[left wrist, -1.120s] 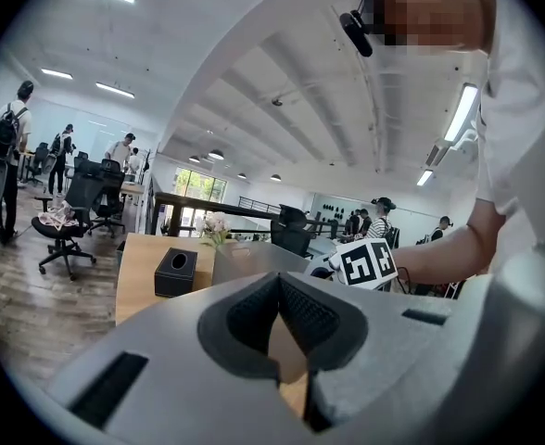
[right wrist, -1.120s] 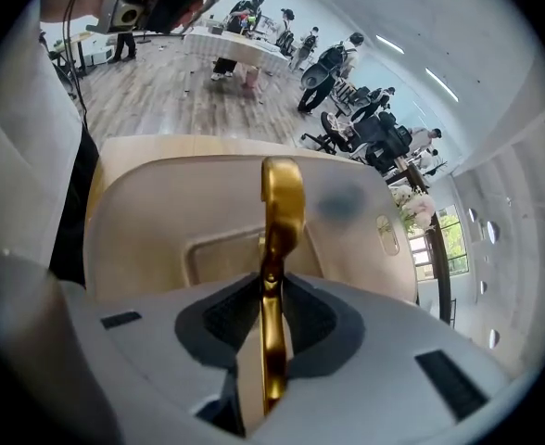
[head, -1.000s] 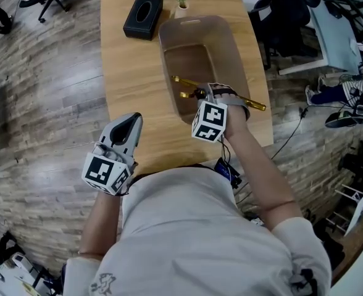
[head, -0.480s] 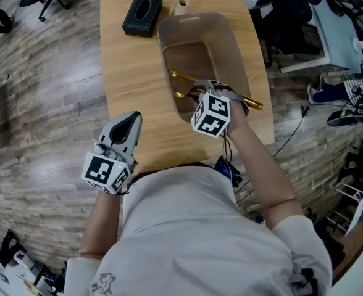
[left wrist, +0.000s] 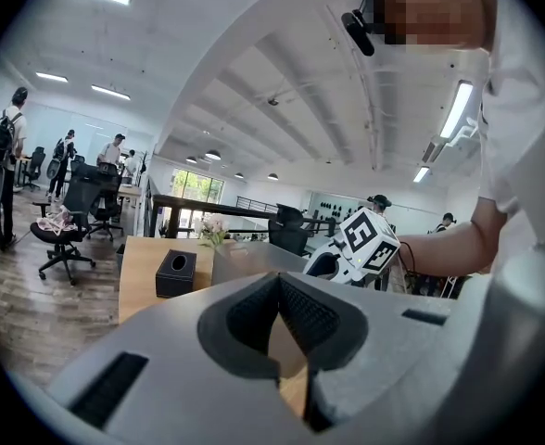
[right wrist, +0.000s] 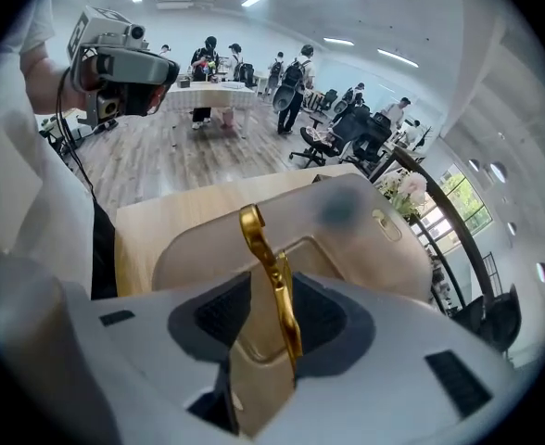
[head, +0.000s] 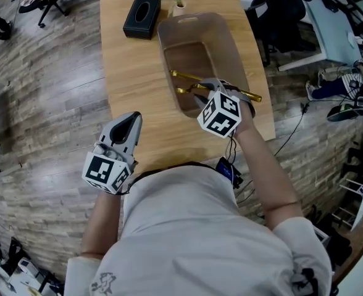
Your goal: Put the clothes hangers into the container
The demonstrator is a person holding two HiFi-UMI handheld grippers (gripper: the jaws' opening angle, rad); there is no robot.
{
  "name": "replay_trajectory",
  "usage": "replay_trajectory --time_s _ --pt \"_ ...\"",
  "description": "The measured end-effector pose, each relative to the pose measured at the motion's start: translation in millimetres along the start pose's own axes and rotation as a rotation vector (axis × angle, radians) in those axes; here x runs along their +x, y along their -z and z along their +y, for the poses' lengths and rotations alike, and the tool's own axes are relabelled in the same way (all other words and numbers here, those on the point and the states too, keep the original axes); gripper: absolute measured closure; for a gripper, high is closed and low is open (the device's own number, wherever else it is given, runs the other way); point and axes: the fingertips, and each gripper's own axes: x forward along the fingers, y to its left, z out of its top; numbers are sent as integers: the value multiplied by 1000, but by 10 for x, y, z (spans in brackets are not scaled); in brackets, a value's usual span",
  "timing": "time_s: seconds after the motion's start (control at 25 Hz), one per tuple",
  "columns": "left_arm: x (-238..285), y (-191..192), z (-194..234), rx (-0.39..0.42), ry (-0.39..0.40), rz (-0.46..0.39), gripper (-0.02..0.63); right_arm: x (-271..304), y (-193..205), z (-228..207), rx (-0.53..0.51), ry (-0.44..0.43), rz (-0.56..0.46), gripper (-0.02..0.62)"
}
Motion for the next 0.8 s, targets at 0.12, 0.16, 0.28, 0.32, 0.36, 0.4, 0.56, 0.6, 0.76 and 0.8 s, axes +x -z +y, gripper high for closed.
replay_trajectory --time_s 0.12,0.16,0.28,0.32,0.36,0.4,0.56,0.6,0.76,0.8 --pt "-69 -17 -34 13 17 -2 600 -137 -32 25 23 36 -13 448" --pt "-92 -24 -45 18 23 -3 600 -184 -47 36 32 48 -19 448" --pt "-152 -54 -66 39 51 -4 600 -329 -88 70 70 91 -39 448" --pt "-180 -60 -75 45 59 -6 600 -378 -101 92 84 103 -46 448" --pt "-215 -63 -87 50 65 -7 600 -426 -115 122 98 113 -54 448" --pt "-251 -66 -99 54 71 -8 600 -474 -129 155 112 123 -63 448" --pt "-373 -103 -126 81 107 -14 600 -642 -187 262 194 177 -111 448" --pt "-406 -110 -136 87 116 -14 600 -678 -200 298 218 188 -127 448" --pt "-548 -130 -192 111 148 -19 600 -831 -245 471 294 237 -183 451" --pt "-581 -131 -205 118 156 -19 600 -875 -256 510 308 254 -197 454"
